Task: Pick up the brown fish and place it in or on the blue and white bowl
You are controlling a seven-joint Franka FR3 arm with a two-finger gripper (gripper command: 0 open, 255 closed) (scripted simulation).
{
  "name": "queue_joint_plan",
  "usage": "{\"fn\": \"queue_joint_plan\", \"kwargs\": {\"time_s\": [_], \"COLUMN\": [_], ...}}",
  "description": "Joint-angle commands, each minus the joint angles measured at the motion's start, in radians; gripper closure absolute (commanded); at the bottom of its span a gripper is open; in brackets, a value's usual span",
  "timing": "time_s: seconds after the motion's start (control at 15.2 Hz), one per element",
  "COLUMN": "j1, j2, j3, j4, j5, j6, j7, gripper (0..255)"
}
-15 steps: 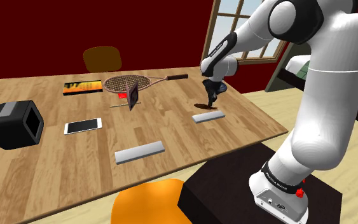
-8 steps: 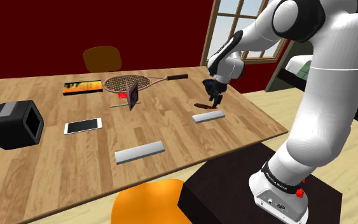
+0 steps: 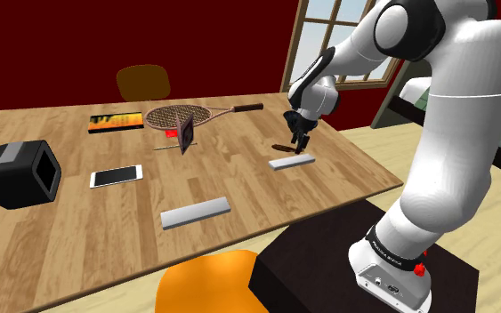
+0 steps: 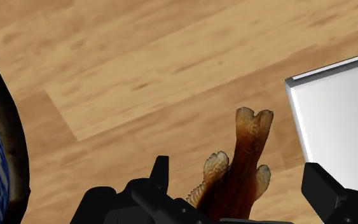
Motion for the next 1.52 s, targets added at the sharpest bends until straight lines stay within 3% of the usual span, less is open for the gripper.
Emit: {"fn": "queue_joint_plan", "kwargs": {"time_s": [0.0, 0.13, 0.2, 0.79, 1.45], "j1": [0.000, 0.000, -0.002, 0.001, 0.036], "j2": [0.007, 0.007, 0.012, 0.007, -0.113], "j3": [0.001, 0.001, 0.003, 0.001, -0.051], "j4": [-0.006, -0.006, -0.003, -0.006, -0.014], "j5": [0.000, 0.000, 0.003, 0.000, -0.100], "j6": [-0.001, -0.001, 0.000, -0.001, -0.096], "j7": [0.000, 0.000, -0.003, 0.000, 0.080], "gripper": [0, 0, 255, 255, 255]}}
